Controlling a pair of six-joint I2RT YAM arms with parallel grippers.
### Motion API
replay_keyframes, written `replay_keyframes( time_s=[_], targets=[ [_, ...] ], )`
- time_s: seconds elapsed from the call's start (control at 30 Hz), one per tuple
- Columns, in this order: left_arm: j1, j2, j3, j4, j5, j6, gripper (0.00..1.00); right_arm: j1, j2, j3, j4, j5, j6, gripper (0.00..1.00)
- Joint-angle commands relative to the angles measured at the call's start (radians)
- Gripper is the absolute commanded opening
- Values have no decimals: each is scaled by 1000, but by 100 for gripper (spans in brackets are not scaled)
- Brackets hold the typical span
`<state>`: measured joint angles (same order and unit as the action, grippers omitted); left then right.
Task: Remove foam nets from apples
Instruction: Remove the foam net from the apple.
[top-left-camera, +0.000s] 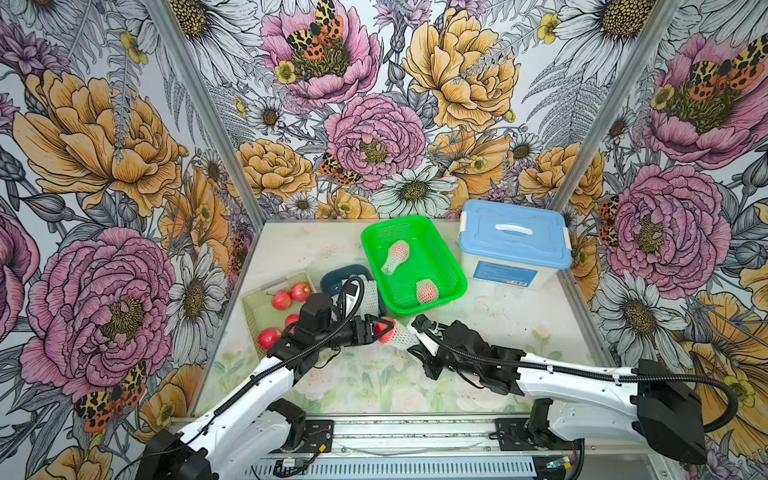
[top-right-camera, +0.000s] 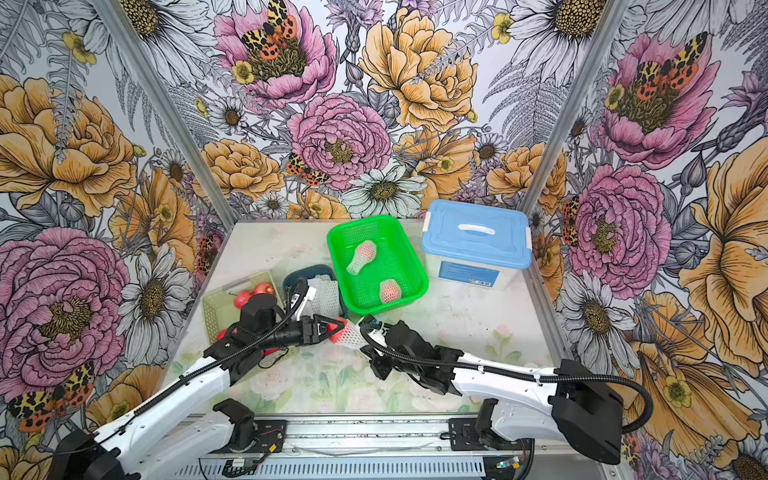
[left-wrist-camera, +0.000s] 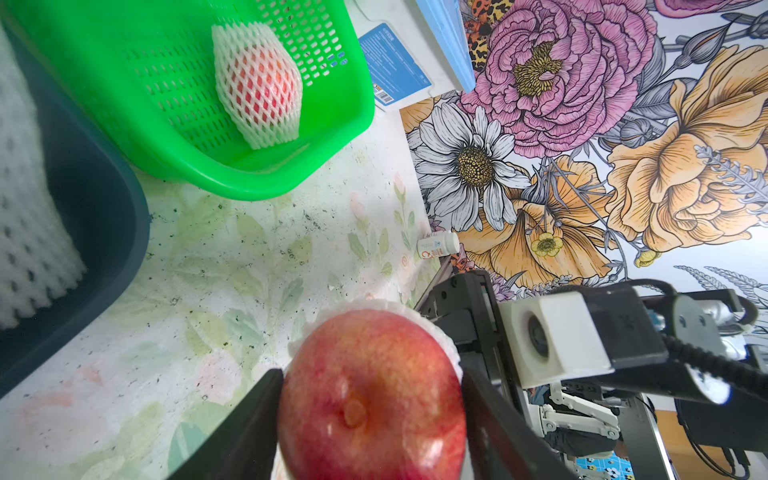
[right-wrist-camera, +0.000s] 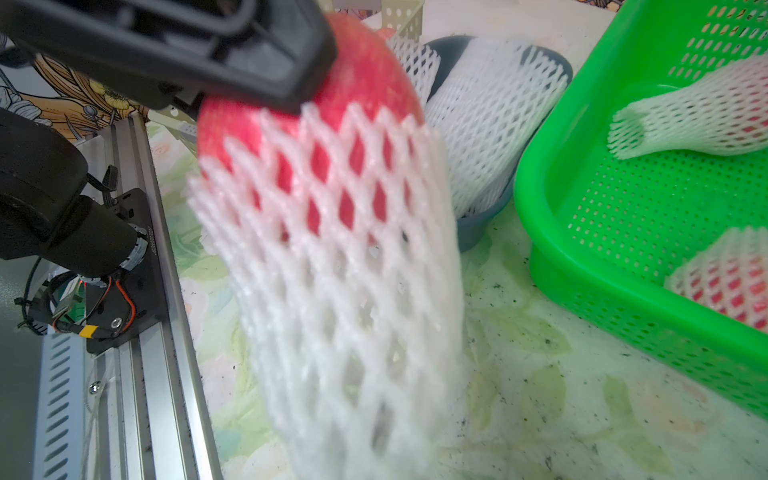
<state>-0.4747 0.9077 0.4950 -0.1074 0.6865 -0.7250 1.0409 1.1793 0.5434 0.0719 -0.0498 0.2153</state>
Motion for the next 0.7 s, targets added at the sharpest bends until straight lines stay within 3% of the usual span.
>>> replay_keyframes(
  time_s=[0.0,0.47,0.67],
  targets=[
    [-2,-12,8,29,19,7,62,-7,3,20,23,8,-6,0],
    [88,-82,43,-106,-66,54,48,-24,-20,0,-8,5,-11,0],
    [173,-148,74,-224,-149,87,43,-39,-38,-21,-15,13,-13,0]
  ],
)
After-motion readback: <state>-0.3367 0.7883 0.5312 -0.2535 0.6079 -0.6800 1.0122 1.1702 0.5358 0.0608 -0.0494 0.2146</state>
